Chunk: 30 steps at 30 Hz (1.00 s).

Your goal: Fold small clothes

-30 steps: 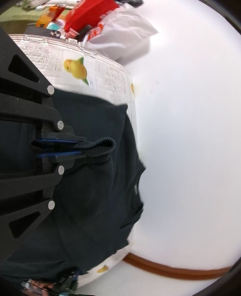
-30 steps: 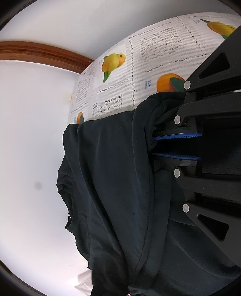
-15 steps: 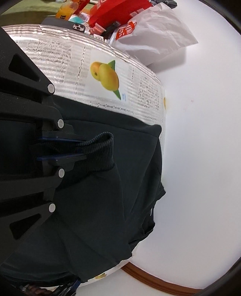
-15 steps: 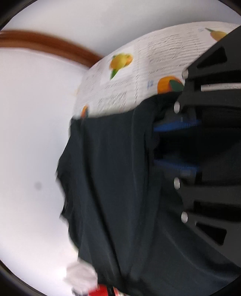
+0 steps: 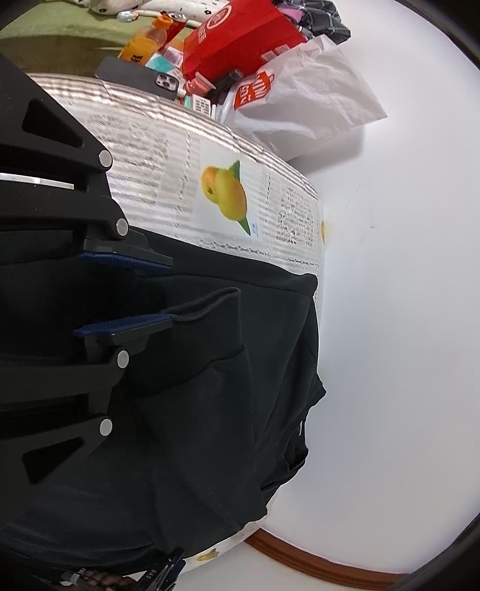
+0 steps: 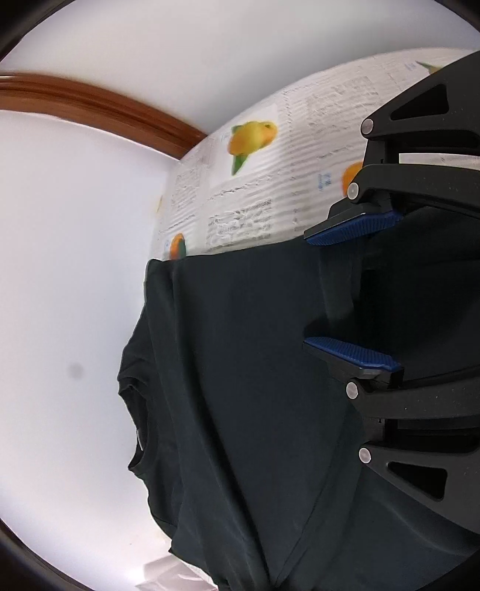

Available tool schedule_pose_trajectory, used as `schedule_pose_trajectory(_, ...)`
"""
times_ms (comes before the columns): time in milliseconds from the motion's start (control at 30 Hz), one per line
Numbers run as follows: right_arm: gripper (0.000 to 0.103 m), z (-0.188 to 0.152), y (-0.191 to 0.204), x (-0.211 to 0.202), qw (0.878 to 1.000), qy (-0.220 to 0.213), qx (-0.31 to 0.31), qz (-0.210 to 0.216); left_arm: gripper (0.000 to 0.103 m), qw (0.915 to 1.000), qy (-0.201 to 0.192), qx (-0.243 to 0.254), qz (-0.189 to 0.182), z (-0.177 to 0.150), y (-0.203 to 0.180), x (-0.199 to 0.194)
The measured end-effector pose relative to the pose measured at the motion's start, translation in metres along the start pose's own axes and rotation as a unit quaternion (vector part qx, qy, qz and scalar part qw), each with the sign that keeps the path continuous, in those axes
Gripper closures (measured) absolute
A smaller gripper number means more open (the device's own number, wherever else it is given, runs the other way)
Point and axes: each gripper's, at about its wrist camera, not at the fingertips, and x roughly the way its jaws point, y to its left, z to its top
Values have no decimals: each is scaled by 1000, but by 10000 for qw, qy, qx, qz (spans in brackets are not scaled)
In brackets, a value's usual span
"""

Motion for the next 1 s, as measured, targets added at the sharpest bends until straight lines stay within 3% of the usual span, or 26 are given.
schedule_pose_trajectory(267,52,-28,-12,-66,9996,-163,194,96,80,9996,-175,200,-36,-17,-6,-34)
schedule_pose_trajectory(433,49,-56,-30,-106,9985,-373,383,-85,80,9994,-26,143,-329,-35,-5,-55)
schedule_pose_trajectory(567,49,-89,-47,-121,9977,-56,673,71,80,9991,19,231,-344,-55,-8,-68)
schedule_pose_trajectory(833,42,-150,-61,-134,9943,360,992,135,80,9974,618,99,-362,-109,6,-75)
schedule_pose_trajectory(900,39,-158,-60,-136,9937,419,1009,243,67,9970,680,52,-371,-121,14,-80)
schedule_pose_trajectory(933,37,-163,-59,-139,9935,406,1006,334,55,9970,660,35,-393,-126,17,-82)
schedule_pose_trajectory(1000,35,-169,-56,-143,9932,389,1012,425,53,9973,589,18,-428,-137,22,-89)
